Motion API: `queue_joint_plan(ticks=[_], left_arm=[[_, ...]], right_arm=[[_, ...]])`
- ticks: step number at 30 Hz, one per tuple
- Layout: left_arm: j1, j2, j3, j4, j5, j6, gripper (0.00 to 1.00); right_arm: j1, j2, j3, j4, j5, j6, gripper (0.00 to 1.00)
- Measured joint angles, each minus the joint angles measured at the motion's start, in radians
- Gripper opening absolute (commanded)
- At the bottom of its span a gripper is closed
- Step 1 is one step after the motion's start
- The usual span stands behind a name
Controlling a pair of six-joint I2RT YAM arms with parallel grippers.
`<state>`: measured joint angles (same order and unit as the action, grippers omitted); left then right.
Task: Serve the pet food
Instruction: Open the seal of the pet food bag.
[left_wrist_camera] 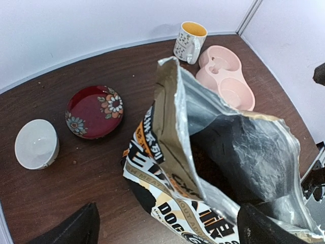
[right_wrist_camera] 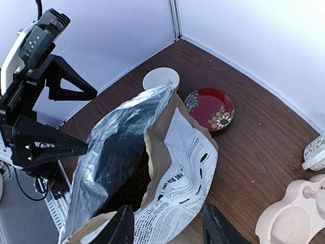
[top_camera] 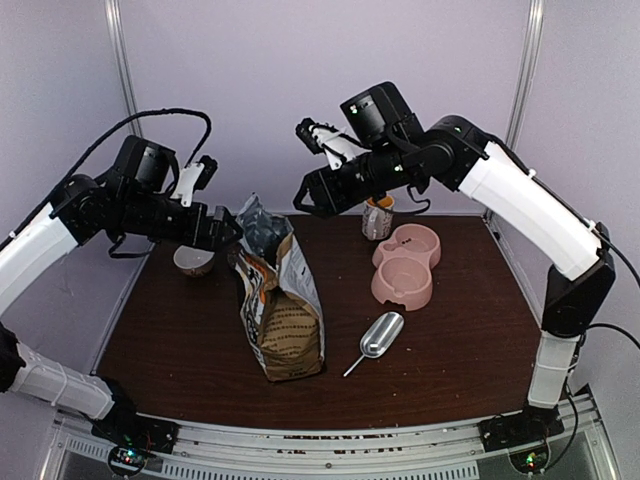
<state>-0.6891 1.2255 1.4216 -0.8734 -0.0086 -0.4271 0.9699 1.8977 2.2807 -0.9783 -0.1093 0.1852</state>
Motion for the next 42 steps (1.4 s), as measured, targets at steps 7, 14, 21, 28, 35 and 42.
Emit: queue_joint_plan(ticks=[7,14,21,28,35,42], left_arm=[[0.0,-0.069,-0.069,0.046,-0.027,-0.055,0.87],[-0.042,-0.012,0.055,-0.033,-0.064,-0.208,0.83],[-0.143,0.091,0.197,-0.115,-0.124,-0.35,0.8],[-0.186,0.168,0.24,-0.165,-0.161,-0.439,0.53],[-0.205,0.225,0.246,-0.18,-0.169,-0.476,0.18],[-0.216,0.254,0.253,-0.185,-0.167,-0.481,0.0]], right_arm=[[-0.001,-0.08,-0.143,0.074,0.037,-0.003,0.61],[-0.027,-0.213,-0.359,0.162,0.101,0.002,0.69],[-0.046,-0.307,-0.499,0.246,0.124,0.006,0.7],[-0.046,-0.368,-0.64,0.305,0.121,0.01,0.7],[-0.046,-0.372,-0.647,0.328,0.089,0.009,0.71],[-0.045,-0.318,-0.521,0.325,-0.053,0.064,0.72]])
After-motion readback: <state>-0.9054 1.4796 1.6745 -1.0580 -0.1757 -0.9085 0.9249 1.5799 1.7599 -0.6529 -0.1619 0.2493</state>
